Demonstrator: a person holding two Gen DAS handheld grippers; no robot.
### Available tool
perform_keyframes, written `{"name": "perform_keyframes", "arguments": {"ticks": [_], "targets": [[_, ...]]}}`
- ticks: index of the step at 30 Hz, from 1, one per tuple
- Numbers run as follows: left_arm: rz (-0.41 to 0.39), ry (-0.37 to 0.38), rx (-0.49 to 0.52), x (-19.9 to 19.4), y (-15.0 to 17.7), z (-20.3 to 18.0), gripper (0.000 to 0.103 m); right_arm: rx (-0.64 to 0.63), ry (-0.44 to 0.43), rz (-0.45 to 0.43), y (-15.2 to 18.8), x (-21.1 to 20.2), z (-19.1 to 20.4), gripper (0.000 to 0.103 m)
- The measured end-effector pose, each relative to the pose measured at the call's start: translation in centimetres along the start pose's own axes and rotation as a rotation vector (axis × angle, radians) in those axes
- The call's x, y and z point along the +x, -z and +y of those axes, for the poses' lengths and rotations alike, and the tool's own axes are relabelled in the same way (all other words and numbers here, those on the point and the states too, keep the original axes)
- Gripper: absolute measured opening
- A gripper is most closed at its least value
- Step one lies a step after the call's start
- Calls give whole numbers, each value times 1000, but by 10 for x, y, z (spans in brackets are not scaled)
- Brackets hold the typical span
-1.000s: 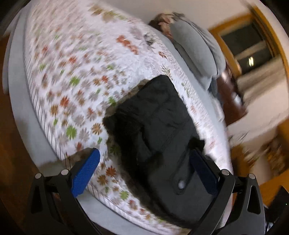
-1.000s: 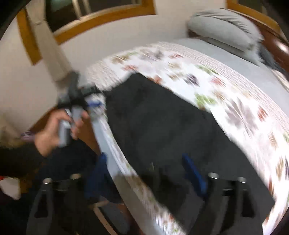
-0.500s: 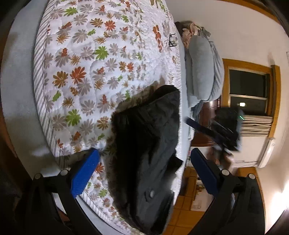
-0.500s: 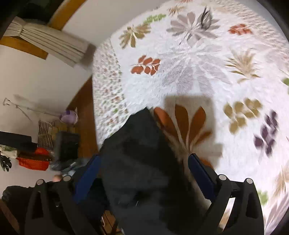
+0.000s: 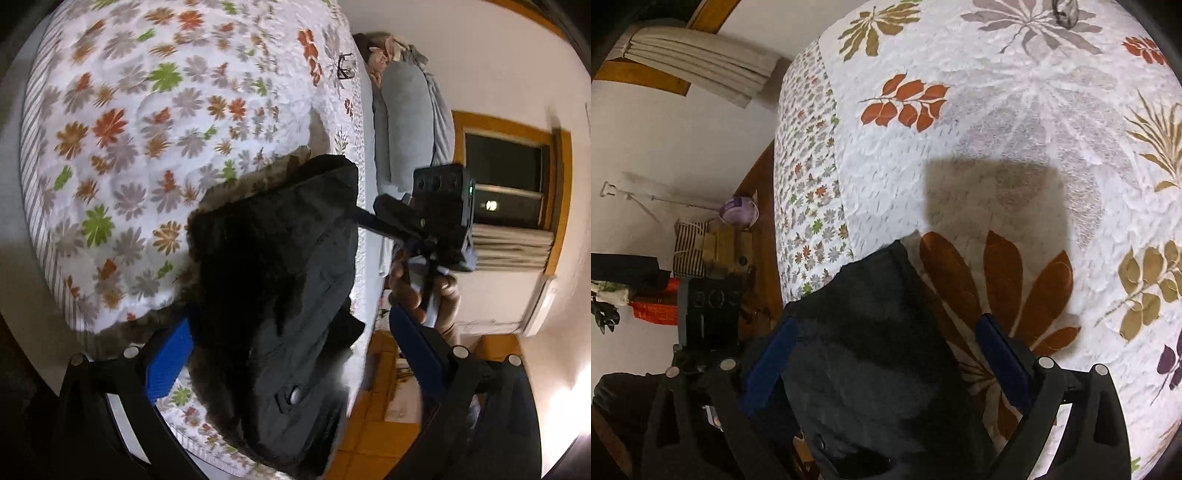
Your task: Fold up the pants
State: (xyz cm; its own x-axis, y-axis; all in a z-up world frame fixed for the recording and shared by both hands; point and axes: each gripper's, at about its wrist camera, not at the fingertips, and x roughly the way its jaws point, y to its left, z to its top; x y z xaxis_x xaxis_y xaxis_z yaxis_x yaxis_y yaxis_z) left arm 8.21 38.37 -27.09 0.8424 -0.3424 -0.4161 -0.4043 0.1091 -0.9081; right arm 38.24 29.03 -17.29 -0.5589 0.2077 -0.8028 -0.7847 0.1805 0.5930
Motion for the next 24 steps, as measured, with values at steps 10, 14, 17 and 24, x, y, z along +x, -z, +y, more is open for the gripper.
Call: {"name": "perform_keyframes", "arguments": {"ticks": [10, 14, 17, 24], "targets": [[-5, -39, -17, -12, 7, 9, 37, -52, 14, 78, -6, 10, 9, 42], [-20, -27, 36, -21, 13, -1, 31, -72, 28, 55, 2, -11, 20, 34], [-37, -24, 112, -27, 21, -26, 30, -89, 65, 28, 11, -34, 35, 33], [-55, -7, 278, -34, 49, -87, 29, -98, 129, -62, 45, -101, 59, 33]]}}
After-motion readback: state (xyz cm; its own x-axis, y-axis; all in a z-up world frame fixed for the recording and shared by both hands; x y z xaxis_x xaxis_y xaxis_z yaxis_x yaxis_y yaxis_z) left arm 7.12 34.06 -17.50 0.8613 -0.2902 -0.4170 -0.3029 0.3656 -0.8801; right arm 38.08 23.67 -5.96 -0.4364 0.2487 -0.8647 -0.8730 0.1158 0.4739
